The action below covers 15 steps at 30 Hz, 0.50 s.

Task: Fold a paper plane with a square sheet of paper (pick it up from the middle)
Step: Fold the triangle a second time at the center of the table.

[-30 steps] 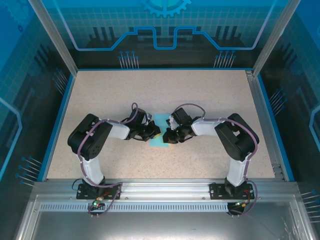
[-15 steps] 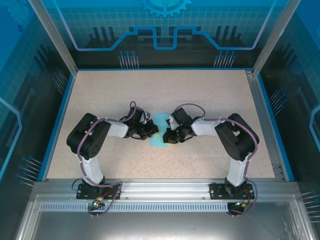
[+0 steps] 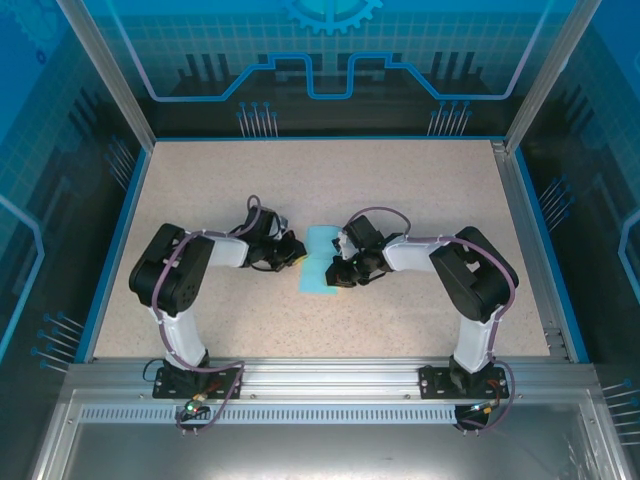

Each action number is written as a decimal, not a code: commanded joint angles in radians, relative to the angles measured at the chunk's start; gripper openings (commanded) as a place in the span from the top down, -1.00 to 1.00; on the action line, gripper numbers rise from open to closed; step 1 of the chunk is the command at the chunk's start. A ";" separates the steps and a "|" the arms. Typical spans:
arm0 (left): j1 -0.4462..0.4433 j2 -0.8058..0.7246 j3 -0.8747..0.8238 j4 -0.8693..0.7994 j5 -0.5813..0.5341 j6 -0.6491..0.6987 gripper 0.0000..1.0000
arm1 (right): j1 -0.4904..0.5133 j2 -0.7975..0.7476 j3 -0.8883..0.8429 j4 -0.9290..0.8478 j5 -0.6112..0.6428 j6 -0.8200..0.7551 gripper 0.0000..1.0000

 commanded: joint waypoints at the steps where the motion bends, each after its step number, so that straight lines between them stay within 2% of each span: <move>1: 0.030 0.031 0.033 -0.073 -0.043 0.046 0.95 | -0.013 0.020 -0.031 -0.120 0.047 -0.020 0.84; 8: 0.053 0.014 0.062 -0.117 -0.034 0.074 0.95 | -0.013 0.023 -0.025 -0.119 0.039 -0.019 0.83; 15: 0.051 -0.095 0.042 -0.121 0.019 0.069 0.89 | -0.013 0.023 -0.016 -0.117 0.037 -0.015 0.82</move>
